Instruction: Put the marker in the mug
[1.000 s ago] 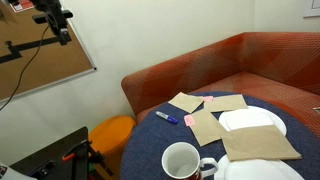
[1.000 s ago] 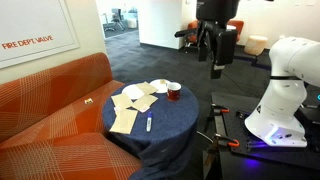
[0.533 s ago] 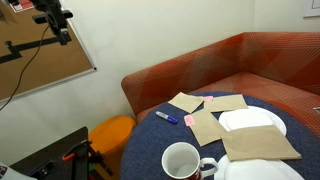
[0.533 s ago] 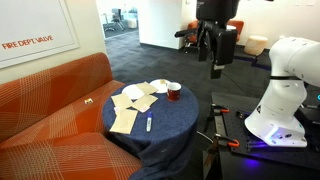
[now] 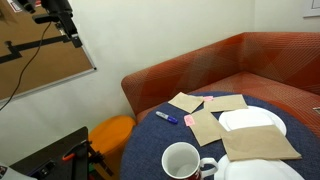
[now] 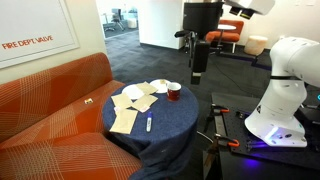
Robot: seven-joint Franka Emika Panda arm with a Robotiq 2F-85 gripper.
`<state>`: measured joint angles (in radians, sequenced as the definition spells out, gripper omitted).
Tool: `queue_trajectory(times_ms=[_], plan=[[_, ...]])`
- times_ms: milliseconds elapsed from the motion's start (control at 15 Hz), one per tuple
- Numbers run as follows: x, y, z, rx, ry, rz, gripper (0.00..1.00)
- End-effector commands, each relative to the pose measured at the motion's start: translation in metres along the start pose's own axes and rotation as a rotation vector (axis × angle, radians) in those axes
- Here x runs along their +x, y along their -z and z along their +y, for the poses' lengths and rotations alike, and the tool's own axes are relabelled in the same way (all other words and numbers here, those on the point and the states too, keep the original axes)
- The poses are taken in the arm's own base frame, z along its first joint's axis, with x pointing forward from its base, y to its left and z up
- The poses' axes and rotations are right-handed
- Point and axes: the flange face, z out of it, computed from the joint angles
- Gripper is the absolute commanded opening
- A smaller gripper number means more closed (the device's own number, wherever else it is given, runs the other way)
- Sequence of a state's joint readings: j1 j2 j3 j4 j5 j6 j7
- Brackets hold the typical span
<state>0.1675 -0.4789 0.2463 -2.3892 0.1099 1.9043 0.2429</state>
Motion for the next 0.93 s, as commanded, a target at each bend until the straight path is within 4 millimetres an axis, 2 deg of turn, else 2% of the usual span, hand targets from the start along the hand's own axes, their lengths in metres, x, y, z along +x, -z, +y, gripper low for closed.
queue_trajectory(times_ms=[0,467,867], plan=[[0.016,-0.023,0.015,0.015,-0.149,0.039,1.0],[0.048,-0.084,0.045,0.038,-0.479,0.071,1.0],[0.079,-0.135,0.057,0.051,-0.75,0.073,1.0]])
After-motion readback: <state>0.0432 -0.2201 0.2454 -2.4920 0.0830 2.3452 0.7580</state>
